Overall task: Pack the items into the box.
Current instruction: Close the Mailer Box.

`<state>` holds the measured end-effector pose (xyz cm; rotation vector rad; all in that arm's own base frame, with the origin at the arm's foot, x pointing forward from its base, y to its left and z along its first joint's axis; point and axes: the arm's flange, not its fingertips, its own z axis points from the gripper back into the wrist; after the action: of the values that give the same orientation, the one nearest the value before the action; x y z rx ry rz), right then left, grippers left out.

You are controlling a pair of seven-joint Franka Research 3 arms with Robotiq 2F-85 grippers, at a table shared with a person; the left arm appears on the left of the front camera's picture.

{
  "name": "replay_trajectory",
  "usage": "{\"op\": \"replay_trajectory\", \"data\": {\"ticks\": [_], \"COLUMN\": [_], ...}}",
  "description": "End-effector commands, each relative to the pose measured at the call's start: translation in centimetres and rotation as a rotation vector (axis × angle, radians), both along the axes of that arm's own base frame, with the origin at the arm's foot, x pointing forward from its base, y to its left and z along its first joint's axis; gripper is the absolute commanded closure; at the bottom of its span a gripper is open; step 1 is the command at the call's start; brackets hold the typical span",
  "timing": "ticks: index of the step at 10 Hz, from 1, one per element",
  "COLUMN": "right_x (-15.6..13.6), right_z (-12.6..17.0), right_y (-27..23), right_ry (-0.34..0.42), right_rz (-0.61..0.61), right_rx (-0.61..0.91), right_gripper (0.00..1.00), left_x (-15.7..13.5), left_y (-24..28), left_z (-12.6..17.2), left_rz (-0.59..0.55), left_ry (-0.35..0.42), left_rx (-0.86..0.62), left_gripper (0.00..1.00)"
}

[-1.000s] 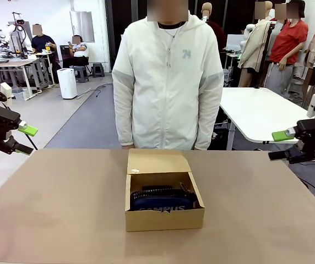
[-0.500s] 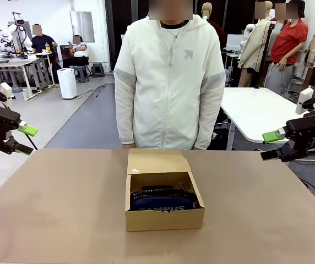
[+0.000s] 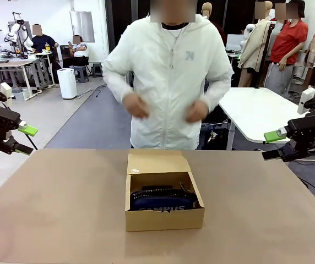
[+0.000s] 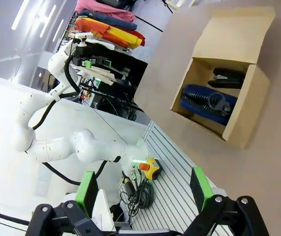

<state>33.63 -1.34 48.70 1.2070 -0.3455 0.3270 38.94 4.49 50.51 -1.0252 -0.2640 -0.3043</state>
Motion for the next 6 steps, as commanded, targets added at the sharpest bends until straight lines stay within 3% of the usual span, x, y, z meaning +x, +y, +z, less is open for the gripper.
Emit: {"op": "replay_trajectory", "data": {"ticks": [1,6], "right_x": [0.17,0.17], "right_z": [0.24,0.24], "right_y": [-0.16,-0.16], "right_ry": [-0.007,-0.007], "right_rz": [0.013,0.013], "right_rx": [0.007,0.007], "right_gripper": [0.00,0.00], "left_x": [-0.11,-0.11], "left_y": [0.26,0.26], "left_z": [0.08,0.08], "left_rz": [-0.015,-0.015], "left_ry": [-0.007,-0.007], "left_rx": [0.001,0.001], "left_gripper": [0.00,0.00]}}
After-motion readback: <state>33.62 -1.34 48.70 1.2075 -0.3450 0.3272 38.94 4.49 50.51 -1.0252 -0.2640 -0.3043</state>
